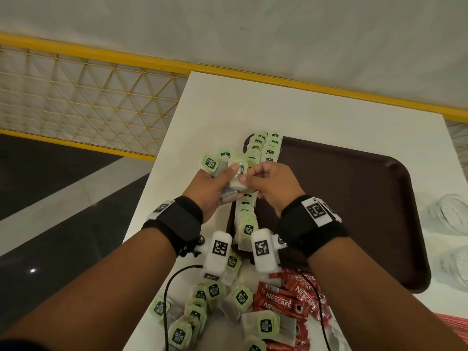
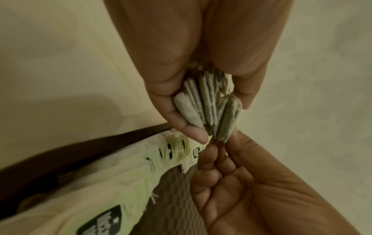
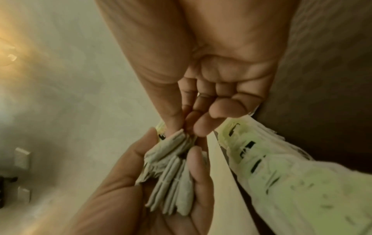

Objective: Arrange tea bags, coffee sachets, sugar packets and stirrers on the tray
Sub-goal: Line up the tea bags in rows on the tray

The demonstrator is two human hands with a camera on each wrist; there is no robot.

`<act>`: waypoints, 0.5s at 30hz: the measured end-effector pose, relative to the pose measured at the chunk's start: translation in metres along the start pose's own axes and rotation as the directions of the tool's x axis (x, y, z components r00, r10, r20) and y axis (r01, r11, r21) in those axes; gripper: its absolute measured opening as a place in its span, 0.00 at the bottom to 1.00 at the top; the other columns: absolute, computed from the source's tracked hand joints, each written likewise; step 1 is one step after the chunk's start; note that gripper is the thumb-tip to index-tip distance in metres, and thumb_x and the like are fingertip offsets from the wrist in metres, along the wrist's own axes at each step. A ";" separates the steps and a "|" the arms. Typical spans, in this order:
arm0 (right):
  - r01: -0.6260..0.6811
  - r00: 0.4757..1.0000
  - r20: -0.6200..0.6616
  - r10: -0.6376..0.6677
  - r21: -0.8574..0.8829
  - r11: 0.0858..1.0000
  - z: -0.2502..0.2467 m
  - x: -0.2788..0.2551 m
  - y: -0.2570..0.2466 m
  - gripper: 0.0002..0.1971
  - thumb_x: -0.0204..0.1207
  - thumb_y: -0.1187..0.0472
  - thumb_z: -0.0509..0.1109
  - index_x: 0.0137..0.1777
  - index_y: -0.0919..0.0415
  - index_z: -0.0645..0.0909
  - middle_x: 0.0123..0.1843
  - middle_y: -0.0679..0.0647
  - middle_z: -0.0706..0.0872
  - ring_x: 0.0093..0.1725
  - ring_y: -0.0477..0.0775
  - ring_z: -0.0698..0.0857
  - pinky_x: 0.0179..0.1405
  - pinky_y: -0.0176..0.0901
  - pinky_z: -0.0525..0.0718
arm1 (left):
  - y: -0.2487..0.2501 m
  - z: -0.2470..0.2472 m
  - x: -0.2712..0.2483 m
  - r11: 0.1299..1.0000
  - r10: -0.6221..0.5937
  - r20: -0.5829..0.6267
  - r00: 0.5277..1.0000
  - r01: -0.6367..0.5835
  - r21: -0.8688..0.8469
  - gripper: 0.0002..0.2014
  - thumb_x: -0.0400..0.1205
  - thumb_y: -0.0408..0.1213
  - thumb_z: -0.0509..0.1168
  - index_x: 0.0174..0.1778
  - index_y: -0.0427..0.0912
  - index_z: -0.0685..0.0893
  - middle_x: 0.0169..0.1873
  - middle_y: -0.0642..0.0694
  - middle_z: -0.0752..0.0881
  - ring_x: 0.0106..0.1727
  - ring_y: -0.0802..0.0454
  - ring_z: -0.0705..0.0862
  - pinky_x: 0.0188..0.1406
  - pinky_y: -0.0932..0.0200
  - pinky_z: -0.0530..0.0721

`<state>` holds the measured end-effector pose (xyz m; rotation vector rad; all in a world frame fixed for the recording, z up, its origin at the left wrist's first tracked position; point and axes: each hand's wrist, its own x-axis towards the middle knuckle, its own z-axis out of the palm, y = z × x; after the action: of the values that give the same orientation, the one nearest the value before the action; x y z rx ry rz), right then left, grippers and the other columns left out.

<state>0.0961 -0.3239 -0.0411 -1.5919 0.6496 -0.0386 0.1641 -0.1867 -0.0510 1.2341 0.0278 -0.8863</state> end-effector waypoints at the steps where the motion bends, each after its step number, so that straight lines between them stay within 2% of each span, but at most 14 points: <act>1: -0.015 1.000 0.005 0.015 0.020 1.000 -0.001 -0.001 0.001 0.07 0.72 0.65 0.79 0.40 0.63 0.83 0.31 0.54 0.85 0.27 0.45 0.83 0.24 0.33 0.76 | 0.000 0.000 0.000 1.000 -0.016 0.000 1.000 0.016 -0.016 0.15 0.84 0.37 0.67 0.66 0.35 0.82 0.54 0.37 0.90 0.52 0.41 0.91 0.43 0.53 0.90; 3: -0.033 0.999 0.016 0.032 0.057 0.998 -0.003 -0.002 0.003 0.06 0.73 0.65 0.78 0.41 0.62 0.82 0.31 0.50 0.85 0.27 0.43 0.83 0.25 0.34 0.76 | 0.000 -0.001 0.001 0.998 -0.042 0.003 0.999 0.042 -0.052 0.15 0.84 0.33 0.65 0.66 0.34 0.82 0.56 0.34 0.89 0.53 0.38 0.90 0.43 0.53 0.90; 6: -0.059 0.998 0.026 0.057 0.105 0.993 -0.007 -0.002 0.006 0.06 0.75 0.65 0.76 0.42 0.60 0.80 0.33 0.50 0.86 0.30 0.45 0.85 0.27 0.35 0.78 | 0.001 -0.001 0.000 0.998 -0.024 0.014 1.000 0.025 -0.066 0.15 0.83 0.27 0.65 0.66 0.35 0.82 0.55 0.35 0.89 0.51 0.42 0.90 0.42 0.54 0.90; 9: -0.094 0.995 0.036 0.089 0.177 0.980 -0.013 -0.003 0.008 0.07 0.76 0.66 0.75 0.42 0.59 0.79 0.38 0.56 0.88 0.34 0.51 0.87 0.29 0.36 0.81 | 0.002 -0.001 -0.001 0.997 -0.002 0.033 0.999 0.004 -0.077 0.15 0.82 0.28 0.67 0.65 0.36 0.82 0.55 0.39 0.90 0.51 0.46 0.90 0.40 0.58 0.89; 13: -0.126 0.992 0.025 0.123 0.258 0.958 -0.024 -0.003 0.012 0.07 0.77 0.67 0.74 0.43 0.60 0.78 0.40 0.59 0.88 0.32 0.49 0.88 0.27 0.34 0.82 | 0.001 -0.003 0.000 0.996 0.005 0.034 0.999 -0.002 -0.091 0.17 0.82 0.28 0.68 0.67 0.39 0.81 0.58 0.39 0.90 0.52 0.47 0.90 0.40 0.58 0.89; 15: -0.123 0.990 -0.039 0.137 0.249 0.961 -0.031 0.000 0.015 0.06 0.77 0.66 0.74 0.44 0.60 0.79 0.41 0.59 0.89 0.31 0.49 0.87 0.27 0.34 0.81 | 0.001 -0.004 0.000 0.996 0.007 0.029 1.000 -0.004 -0.087 0.16 0.81 0.28 0.68 0.65 0.40 0.82 0.57 0.40 0.90 0.53 0.46 0.90 0.41 0.57 0.89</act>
<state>0.0776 -0.3517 -0.0503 -1.3104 0.7619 -0.0634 0.1663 -0.1832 -0.0513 1.1390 0.0390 -0.8897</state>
